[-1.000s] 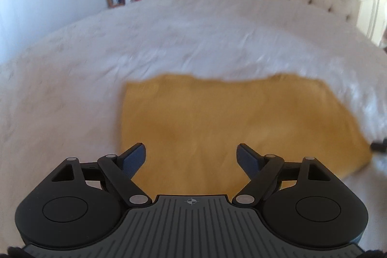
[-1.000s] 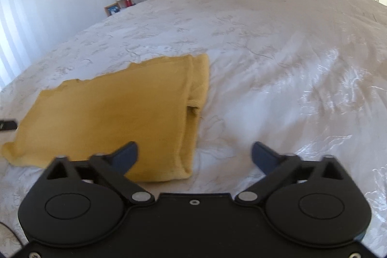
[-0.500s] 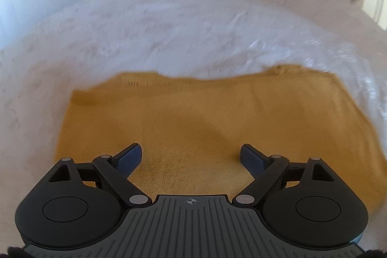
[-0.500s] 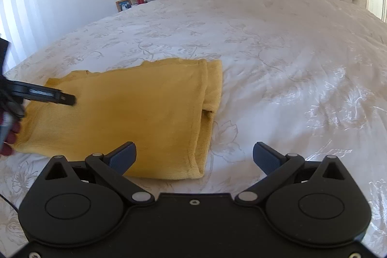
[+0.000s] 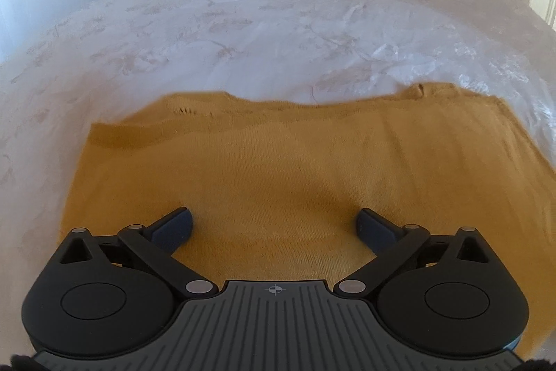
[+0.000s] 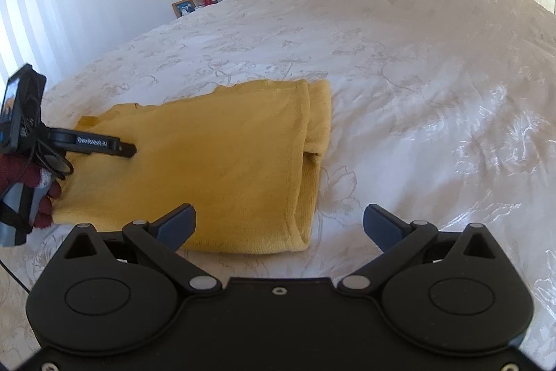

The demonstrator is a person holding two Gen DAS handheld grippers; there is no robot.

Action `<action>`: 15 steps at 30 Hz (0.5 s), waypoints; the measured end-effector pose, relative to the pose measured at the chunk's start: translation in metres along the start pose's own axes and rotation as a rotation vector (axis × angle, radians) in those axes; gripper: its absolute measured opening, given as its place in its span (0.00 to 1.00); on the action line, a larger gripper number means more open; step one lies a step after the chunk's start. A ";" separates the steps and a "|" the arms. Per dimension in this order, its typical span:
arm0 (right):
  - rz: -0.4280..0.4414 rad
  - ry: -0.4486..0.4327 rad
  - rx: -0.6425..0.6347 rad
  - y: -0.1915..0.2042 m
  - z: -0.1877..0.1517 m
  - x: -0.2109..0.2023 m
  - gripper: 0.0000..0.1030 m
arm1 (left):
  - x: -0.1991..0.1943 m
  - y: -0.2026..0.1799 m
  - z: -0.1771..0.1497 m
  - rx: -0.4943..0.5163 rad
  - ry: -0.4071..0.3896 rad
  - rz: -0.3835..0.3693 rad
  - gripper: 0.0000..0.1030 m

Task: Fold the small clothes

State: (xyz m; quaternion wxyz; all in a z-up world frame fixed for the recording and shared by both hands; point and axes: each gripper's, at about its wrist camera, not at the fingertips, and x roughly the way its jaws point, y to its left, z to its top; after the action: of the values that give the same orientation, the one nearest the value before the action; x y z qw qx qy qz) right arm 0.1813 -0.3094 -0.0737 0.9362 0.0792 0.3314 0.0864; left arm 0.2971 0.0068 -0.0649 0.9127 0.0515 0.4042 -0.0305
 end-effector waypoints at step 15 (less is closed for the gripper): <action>0.011 0.029 0.002 0.005 -0.002 0.010 0.99 | 0.049 -0.008 0.044 0.064 -0.013 0.061 1.00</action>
State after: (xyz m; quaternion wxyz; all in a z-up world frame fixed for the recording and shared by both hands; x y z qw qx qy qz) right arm 0.1867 -0.3021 -0.0802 0.9306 0.0806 0.3448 0.0925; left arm 0.3616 -0.0070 -0.0724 0.9138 0.0927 0.3952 -0.0158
